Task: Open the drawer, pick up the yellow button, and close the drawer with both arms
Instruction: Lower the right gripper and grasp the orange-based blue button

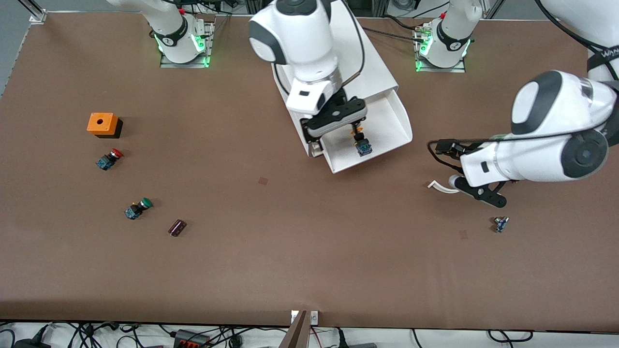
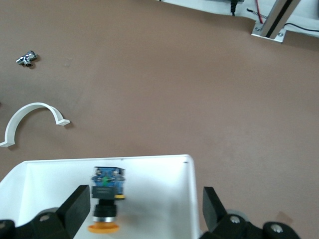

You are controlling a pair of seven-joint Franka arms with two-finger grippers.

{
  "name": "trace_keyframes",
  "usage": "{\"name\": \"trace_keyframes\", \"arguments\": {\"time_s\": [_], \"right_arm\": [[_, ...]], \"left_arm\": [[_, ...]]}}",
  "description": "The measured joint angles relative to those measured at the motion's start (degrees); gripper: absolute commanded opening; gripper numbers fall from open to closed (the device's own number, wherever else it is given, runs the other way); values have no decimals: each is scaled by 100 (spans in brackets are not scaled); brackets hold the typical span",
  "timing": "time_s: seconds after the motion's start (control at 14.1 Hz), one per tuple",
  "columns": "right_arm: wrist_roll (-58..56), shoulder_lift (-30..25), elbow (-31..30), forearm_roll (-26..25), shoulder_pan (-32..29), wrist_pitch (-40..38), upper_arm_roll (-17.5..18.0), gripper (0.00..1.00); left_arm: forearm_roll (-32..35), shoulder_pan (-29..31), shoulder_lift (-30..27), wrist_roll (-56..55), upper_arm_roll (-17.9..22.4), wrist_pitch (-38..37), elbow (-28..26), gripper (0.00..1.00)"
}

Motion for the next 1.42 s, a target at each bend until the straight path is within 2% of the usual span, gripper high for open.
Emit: {"name": "trace_keyframes", "arguments": {"time_s": [0.21,0.57,0.93,1.07,1.42], "right_arm": [[124,437,349,-102,168,6,-13,100],[139,681,508,-103,252,27,-21,100],[466,959,590,-103,337,269,-21,100],[493,1044,597,-103,359,317,-21,93],[532,1107,614,-103,422,324,-21,66]], "left_arm": [[661,-231,-7,-79,0,-96,281,100],[699,-203,130,-195,89,-20,791,100],[698,-227,262,-1007,85,-3,862,100],[626,-230,263,-1313,74,-3,863,100],[316,-220,319,-1654,74,-3,862,100]]}}
